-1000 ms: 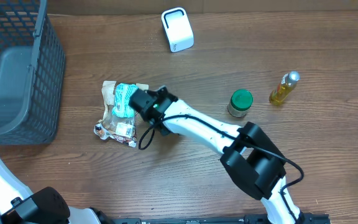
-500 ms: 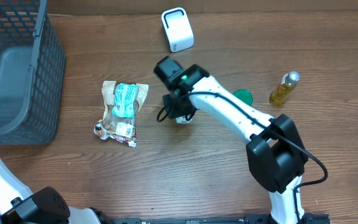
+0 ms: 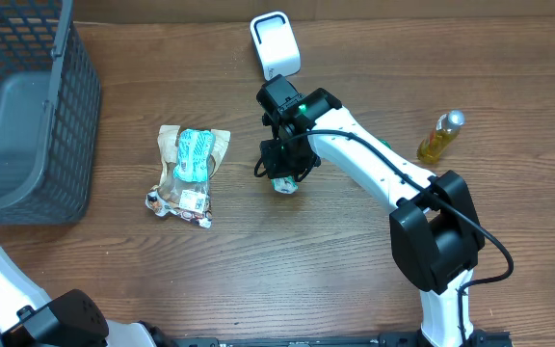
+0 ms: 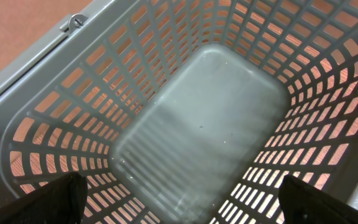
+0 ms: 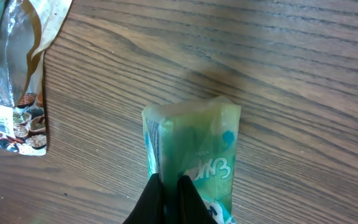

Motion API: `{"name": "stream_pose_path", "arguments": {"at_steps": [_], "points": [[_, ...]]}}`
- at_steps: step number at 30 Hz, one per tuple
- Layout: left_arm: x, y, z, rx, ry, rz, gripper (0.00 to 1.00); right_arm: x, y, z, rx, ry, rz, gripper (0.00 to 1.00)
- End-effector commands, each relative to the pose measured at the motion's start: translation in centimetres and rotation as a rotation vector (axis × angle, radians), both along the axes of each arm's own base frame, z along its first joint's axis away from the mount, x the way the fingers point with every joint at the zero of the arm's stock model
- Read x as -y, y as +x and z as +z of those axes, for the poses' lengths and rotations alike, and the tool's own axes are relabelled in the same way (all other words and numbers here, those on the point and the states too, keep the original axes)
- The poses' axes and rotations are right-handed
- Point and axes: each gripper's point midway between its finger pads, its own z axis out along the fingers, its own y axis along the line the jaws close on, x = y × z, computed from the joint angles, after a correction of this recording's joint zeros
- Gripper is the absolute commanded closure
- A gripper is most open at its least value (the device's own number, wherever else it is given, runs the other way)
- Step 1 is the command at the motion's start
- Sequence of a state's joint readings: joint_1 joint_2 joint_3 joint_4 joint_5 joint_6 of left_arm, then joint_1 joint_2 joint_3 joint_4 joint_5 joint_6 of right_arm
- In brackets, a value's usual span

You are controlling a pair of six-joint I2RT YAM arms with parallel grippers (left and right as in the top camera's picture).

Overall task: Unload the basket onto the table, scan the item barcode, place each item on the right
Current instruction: 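Lift the small box and carry it up to the white scanner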

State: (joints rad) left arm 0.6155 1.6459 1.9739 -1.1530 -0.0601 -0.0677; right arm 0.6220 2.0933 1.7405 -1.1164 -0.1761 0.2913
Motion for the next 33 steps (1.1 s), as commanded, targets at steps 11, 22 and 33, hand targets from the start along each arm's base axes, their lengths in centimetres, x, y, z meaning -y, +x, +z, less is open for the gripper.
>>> {"name": "stream_pose_path", "arguments": {"at_steps": [11,22,33], "points": [[-0.02,0.25,0.46,0.005,0.014,-0.019,0.01,-0.77,0.11,2.16,0.023,0.058,0.013,0.96],[-0.02,0.24,0.46,0.004,0.014,-0.019,0.00,-0.77,0.11,2.16,0.023,0.058,0.013,0.96],[-0.02,0.25,0.46,0.004,0.014,-0.019,0.00,-0.77,0.10,2.16,0.023,0.058,0.013,0.96]]}}
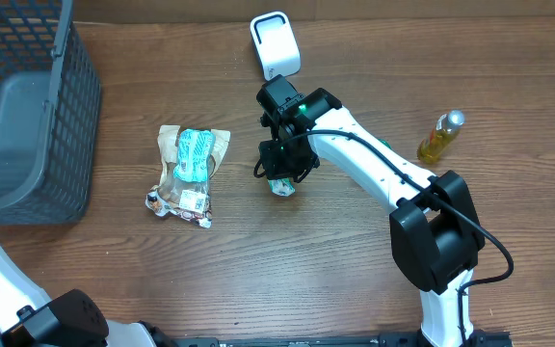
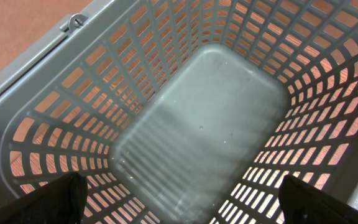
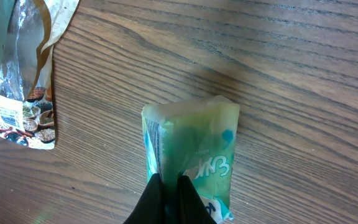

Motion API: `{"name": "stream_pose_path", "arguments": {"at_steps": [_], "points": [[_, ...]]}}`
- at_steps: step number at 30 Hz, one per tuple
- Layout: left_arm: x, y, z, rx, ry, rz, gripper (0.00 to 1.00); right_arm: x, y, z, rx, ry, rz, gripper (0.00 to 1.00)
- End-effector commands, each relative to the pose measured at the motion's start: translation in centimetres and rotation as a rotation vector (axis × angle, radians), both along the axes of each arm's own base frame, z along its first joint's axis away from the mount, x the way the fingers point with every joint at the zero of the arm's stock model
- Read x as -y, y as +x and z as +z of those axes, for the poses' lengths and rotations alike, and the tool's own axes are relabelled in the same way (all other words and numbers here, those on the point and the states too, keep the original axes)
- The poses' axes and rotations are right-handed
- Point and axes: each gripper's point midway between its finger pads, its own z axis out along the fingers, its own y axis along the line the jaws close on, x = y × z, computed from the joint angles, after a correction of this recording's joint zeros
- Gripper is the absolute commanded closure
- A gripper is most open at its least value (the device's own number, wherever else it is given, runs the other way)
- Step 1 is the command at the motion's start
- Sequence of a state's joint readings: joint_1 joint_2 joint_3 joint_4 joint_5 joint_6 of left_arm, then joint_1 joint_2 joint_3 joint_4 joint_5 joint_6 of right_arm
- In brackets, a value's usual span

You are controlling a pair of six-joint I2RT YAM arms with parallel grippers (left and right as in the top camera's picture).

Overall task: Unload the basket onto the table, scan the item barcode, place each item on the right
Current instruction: 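Lift the small box and carry it up to the white scanner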

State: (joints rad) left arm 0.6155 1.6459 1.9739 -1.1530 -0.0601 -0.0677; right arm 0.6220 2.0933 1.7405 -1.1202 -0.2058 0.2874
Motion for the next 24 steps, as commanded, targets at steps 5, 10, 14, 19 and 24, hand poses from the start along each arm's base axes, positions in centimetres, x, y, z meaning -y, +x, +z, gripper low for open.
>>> {"name": "stream_pose_path", "arguments": {"at_steps": [5,10,14,19,24], "points": [[0.0,0.2,0.5,0.004,0.014,-0.019,0.01,-0.5,0.6,2.1,0.047,0.039,0.005,0.96],[0.0,0.2,0.5,0.004,0.014,-0.019,0.00,-1.0,1.2,3.0,0.070,0.067,0.007,0.96],[0.0,0.2,0.5,0.004,0.014,-0.019,0.01,-1.1,2.2,6.3,0.099,0.090,-0.004,0.96],[0.0,0.2,0.5,0.004,0.014,-0.019,0.01,-1.2,3.9,13.6,0.198,0.159,-0.021,0.96],[0.0,0.2,0.5,0.005,0.014,-0.019,0.00,-1.2,5.7,19.7,0.338,0.249,-0.039,0.96]]}}
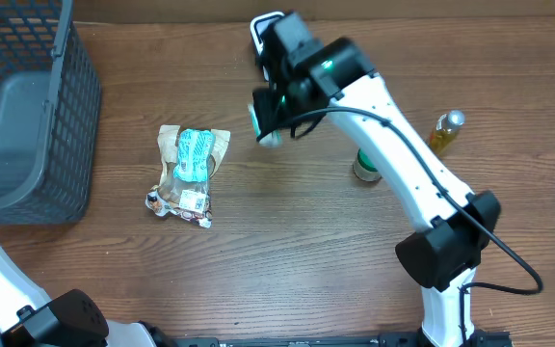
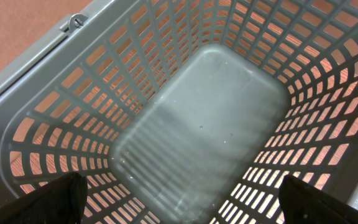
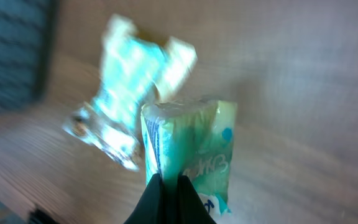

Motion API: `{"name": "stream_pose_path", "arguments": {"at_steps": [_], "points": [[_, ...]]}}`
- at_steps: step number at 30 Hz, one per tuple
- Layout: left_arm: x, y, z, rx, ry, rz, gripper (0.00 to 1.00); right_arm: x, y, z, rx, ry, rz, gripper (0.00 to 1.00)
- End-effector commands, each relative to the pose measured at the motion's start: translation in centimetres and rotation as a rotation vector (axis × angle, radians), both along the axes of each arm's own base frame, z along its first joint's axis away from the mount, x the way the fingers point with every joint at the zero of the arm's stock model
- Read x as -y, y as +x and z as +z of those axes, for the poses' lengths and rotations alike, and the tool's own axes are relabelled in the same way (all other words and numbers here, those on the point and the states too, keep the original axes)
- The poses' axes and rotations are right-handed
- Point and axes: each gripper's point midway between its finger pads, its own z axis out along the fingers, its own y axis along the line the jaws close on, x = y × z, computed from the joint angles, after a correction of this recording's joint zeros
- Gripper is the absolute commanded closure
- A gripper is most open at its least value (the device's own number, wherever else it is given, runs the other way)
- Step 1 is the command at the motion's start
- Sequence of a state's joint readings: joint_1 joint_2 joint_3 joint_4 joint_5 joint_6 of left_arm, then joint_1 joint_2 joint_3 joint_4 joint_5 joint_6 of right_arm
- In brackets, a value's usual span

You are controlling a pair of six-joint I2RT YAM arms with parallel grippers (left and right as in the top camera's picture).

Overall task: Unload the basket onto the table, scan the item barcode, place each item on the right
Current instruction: 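Lift the small box and carry it up to the white scanner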

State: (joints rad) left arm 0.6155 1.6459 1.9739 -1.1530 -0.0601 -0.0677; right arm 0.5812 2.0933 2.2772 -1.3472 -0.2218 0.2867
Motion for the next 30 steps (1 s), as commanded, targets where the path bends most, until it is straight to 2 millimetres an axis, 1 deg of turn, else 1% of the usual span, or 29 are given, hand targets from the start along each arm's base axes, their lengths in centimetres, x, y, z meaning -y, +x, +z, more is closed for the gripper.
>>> {"name": "stream_pose_path", "arguments": {"at_steps": [1,4,15,22,30], "points": [[0.0,0.2,0.5,0.004,0.014,-0.019,0.00,0.5,1.0,4.8,0.113,0.074,-0.012,0.96],[0.0,0.2,0.5,0.004,0.014,-0.019,0.00,0.6,2.6,5.8,0.167,0.107,-0.030,0.96],[0.0,0.2,0.5,0.004,0.014,-0.019,0.01,0.0,7.7,5.5,0.275,0.168,-0.068,0.96],[0.0,0.2,0.5,0.004,0.014,-0.019,0.01,0.2,10.5,4.4,0.313,0.185,-0.095,0.96],[0.0,0.2,0.5,0.004,0.014,-0.019,0.00,0.3,13.4,2.2,0.335,0.193,-0.117,0.96]]}}
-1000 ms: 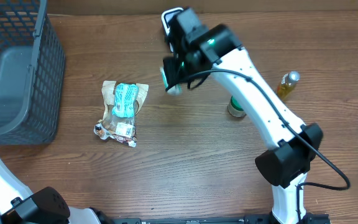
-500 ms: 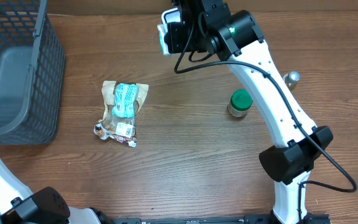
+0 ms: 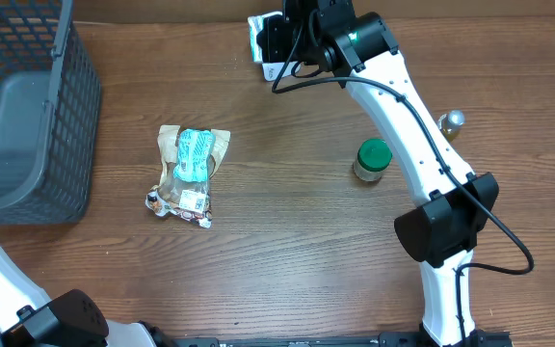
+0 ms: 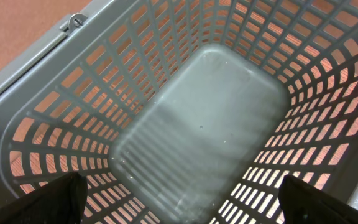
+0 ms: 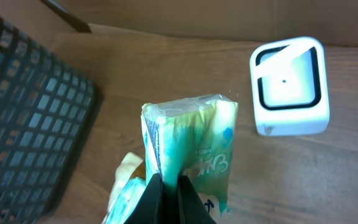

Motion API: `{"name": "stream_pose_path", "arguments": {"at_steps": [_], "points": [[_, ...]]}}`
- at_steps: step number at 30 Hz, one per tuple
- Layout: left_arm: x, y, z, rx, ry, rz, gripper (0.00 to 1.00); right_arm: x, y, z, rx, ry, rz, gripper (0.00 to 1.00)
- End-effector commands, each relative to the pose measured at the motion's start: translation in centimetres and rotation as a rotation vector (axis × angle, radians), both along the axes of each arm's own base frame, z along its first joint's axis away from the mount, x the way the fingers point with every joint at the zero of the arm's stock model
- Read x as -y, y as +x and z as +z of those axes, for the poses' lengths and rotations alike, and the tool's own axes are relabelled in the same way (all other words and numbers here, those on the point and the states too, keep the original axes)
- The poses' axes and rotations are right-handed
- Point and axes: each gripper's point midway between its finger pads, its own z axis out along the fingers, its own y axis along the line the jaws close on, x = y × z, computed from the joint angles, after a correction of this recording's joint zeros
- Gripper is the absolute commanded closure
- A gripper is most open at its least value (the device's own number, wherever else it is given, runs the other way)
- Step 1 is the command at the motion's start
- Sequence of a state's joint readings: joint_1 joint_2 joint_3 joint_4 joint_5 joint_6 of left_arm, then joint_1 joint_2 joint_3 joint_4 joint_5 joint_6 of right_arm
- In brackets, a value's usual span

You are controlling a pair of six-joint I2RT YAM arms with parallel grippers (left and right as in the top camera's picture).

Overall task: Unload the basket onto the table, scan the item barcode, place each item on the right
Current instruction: 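Lift the small box and carry it up to the white scanner, then hold the small box in front of the scanner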

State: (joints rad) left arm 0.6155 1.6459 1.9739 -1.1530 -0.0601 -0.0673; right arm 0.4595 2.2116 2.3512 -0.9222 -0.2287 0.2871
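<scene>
In the right wrist view my right gripper (image 5: 166, 190) is shut on the lower edge of a green and white packet (image 5: 194, 143), held in the air. A white barcode scanner (image 5: 288, 87) with a black-framed window lies on the table ahead and to the right of the packet. Overhead, the right gripper (image 3: 292, 34) hangs at the table's back edge, covering most of the scanner (image 3: 276, 69). My left gripper (image 4: 179, 208) is open over the grey basket (image 4: 73, 81), holding nothing.
A crumpled snack bag (image 3: 189, 172) lies left of the table's middle. A green-lidded jar (image 3: 373, 159) stands under the right arm, and a yellow bottle (image 3: 448, 120) shows behind it. The grey basket (image 3: 27, 116) fills the left edge.
My right gripper, still shut on the packet, has moved from above the table near the snack bag to the back edge beside the scanner. The left arm has not moved.
My right gripper was shut on the green packet down on the table's middle, and stayed there a second later. Then it held the packet lifted and further back. Now the packet hangs by the scanner. The left gripper stayed open over the basket throughout.
</scene>
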Motion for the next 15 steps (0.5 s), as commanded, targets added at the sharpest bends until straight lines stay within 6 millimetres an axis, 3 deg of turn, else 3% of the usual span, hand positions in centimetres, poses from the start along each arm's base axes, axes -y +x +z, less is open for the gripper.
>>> {"name": "stream_pose_path", "arguments": {"at_steps": [1,15], "points": [[0.0,0.2,0.5,0.005,0.014,-0.019,0.00,0.1,1.1,-0.9,0.007,-0.002,-0.005,0.96],[0.0,0.2,0.5,0.005,0.014,-0.019,0.00,-1.4,6.2,-5.8,0.037,0.120,0.037,0.96]]}}
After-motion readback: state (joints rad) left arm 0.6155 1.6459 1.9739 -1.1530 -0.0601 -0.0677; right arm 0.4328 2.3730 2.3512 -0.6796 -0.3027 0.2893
